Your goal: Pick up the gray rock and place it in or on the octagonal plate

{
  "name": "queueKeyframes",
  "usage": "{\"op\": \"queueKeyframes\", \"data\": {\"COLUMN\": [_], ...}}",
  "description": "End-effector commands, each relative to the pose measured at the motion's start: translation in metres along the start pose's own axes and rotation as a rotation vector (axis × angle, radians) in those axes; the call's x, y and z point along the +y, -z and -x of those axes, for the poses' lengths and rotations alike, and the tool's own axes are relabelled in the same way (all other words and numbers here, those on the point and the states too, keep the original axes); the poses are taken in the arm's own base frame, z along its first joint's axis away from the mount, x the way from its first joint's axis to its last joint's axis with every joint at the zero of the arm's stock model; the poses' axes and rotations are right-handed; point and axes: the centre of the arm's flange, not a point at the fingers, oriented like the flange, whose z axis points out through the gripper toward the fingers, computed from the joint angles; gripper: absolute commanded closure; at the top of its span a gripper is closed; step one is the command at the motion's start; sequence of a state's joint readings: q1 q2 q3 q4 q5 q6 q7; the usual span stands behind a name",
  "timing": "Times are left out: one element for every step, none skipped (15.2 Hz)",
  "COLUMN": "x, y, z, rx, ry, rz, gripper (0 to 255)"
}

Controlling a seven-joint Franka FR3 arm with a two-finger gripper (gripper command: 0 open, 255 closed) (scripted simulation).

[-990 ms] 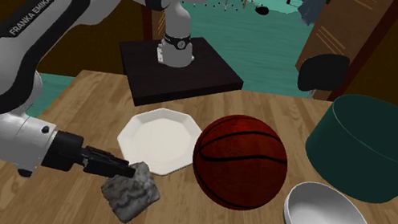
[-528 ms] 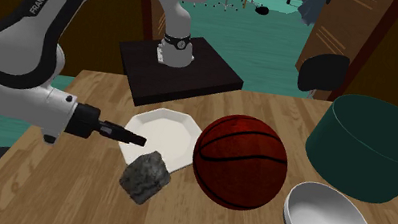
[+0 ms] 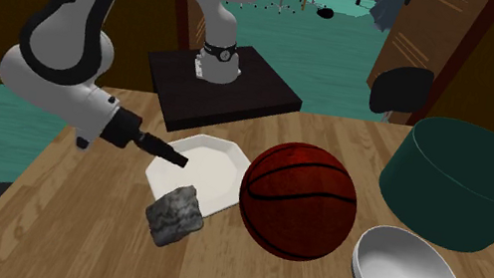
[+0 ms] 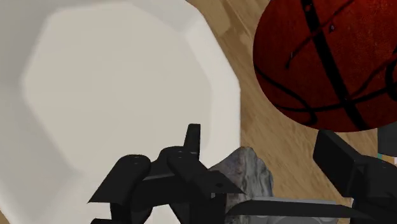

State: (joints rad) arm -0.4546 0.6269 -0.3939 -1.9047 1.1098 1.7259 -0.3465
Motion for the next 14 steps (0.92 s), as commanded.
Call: {"op": "queueKeyframes", "data": {"x": [0.021, 0.026, 0.026, 0.026, 0.025, 0.025, 0.024, 0.024, 0.024, 0.024, 0.024, 0.024, 0.024, 0.024], "y": [-0.006, -0.011, -0.016, -0.021, -0.026, -0.031, -0.035, -0.040, -0.045, -0.048, -0.048, -0.048, -0.048, -0.048], "z": [0.019, 0.026, 0.024, 0.022, 0.020, 0.017, 0.015, 0.013, 0.011, 0.010, 0.010, 0.010, 0.010, 0.010], "rx": [0.327, 0.431, 0.431, 0.431, 0.431, 0.431, 0.431, 0.431, 0.431, 0.431, 0.431, 0.431, 0.431, 0.431], "ry": [-0.019, -0.023, -0.023, -0.023, -0.023, -0.023, -0.023, -0.023, -0.023, -0.023, -0.023, -0.023, -0.023, -0.023], "rz": [-0.052, -0.074, -0.074, -0.074, -0.074, -0.074, -0.074, -0.074, -0.074, -0.074, -0.074, -0.074, -0.074, -0.074], "gripper": [0, 0, 0, 0, 0, 0, 0, 0, 0, 0, 0, 0, 0, 0]}}
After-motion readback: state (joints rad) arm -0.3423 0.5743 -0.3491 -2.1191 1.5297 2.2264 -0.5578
